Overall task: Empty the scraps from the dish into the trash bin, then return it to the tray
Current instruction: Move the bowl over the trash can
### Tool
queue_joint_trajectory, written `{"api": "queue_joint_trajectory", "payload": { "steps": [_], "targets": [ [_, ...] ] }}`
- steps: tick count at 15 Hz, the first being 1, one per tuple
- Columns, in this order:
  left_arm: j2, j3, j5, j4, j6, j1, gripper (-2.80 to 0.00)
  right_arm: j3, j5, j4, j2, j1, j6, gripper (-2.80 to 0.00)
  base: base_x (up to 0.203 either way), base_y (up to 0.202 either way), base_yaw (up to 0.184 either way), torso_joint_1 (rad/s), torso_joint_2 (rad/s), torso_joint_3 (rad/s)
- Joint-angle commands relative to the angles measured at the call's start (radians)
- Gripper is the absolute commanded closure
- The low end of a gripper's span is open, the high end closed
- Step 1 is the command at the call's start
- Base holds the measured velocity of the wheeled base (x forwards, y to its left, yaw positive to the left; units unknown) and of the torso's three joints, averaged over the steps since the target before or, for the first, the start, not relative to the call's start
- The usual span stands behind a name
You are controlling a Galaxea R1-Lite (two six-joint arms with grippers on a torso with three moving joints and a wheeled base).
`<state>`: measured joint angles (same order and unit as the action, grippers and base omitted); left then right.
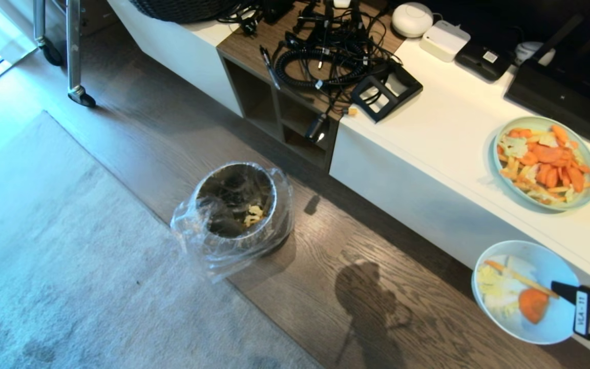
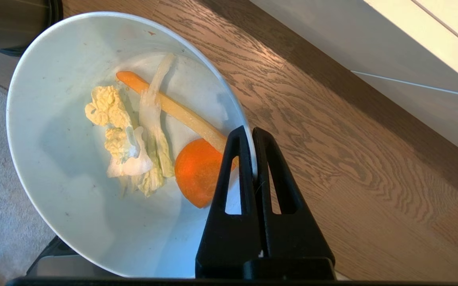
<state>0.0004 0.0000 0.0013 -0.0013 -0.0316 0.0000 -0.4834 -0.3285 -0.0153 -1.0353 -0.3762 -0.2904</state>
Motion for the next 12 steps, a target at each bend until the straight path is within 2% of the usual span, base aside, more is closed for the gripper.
{"api": "queue_joint_trajectory", "payload": {
  "steps": [1,12],
  "targets": [
    [0.000,0.000,0.000,0.000,-0.001,0.000,0.00,0.000,-0.001,0.002,-0.005,0.001,-0.006,0.00,0.000,0.000,0.000,0.000,0.00,0.000],
    [0.000,0.000,0.000,0.000,-0.001,0.000,0.00,0.016,-0.015,0.000,-0.002,0.000,-0.006,0.00,0.000,0.000,0.000,0.000,0.00,0.000]
  ]
}}
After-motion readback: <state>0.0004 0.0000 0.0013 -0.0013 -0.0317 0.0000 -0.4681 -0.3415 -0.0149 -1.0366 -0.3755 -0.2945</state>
